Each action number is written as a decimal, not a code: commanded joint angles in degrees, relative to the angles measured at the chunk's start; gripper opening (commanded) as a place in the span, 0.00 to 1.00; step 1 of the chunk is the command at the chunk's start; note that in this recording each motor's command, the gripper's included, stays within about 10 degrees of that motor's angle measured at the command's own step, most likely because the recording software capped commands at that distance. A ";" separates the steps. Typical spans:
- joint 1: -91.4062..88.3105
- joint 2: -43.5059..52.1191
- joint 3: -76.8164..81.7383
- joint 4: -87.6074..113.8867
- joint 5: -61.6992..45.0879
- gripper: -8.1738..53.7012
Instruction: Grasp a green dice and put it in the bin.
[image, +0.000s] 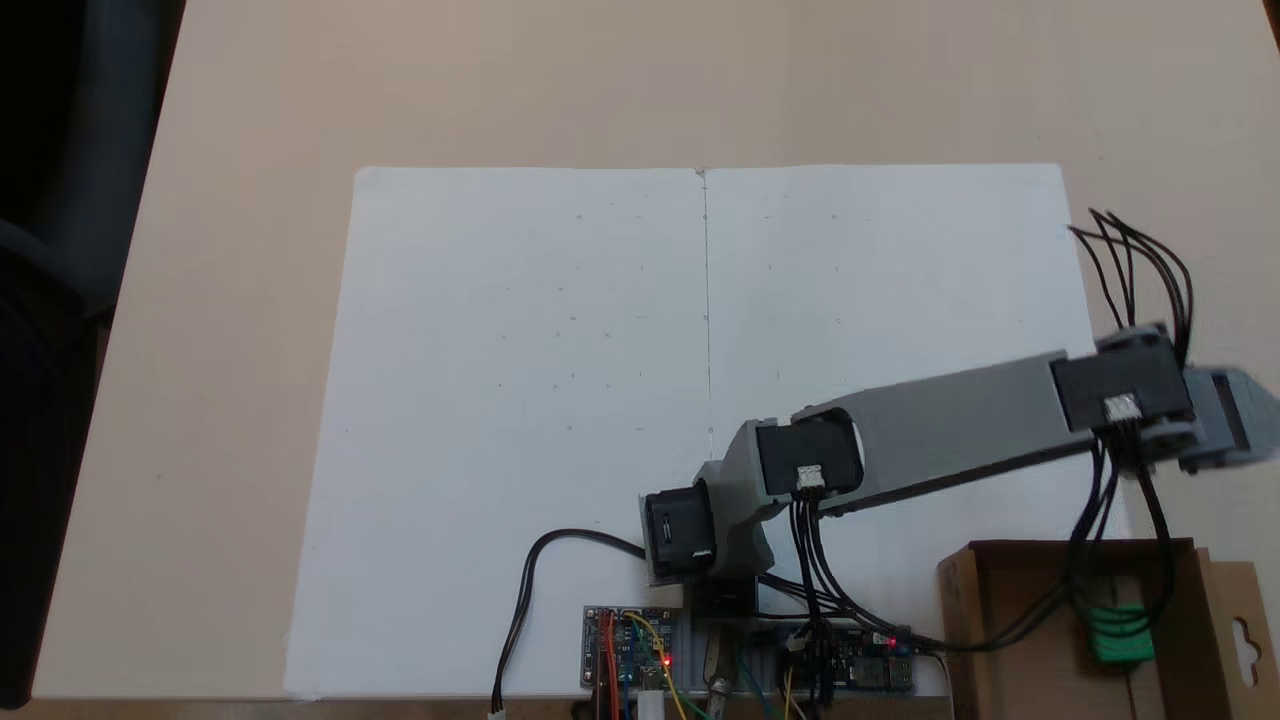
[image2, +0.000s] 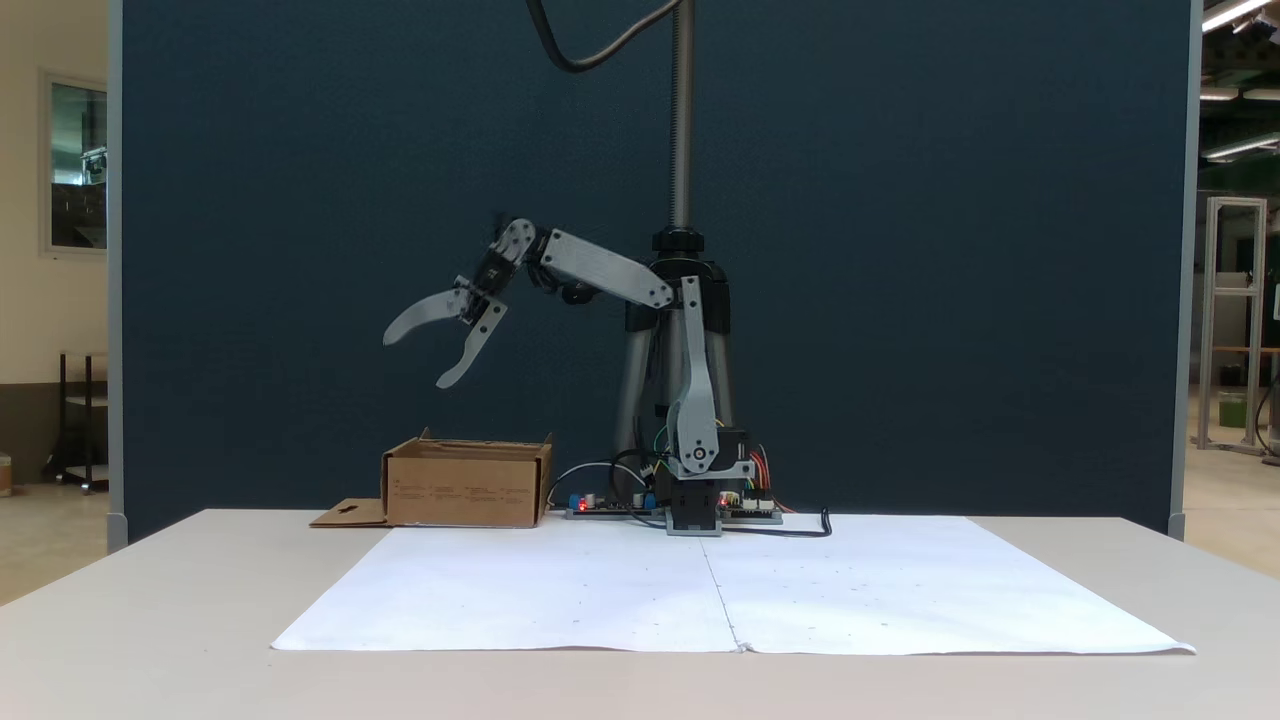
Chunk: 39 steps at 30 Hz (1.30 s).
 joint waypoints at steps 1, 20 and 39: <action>-7.47 5.10 -2.55 -2.46 9.14 0.80; -64.95 14.68 27.69 -18.00 9.05 0.85; -79.10 32.08 95.19 -63.35 -3.08 0.82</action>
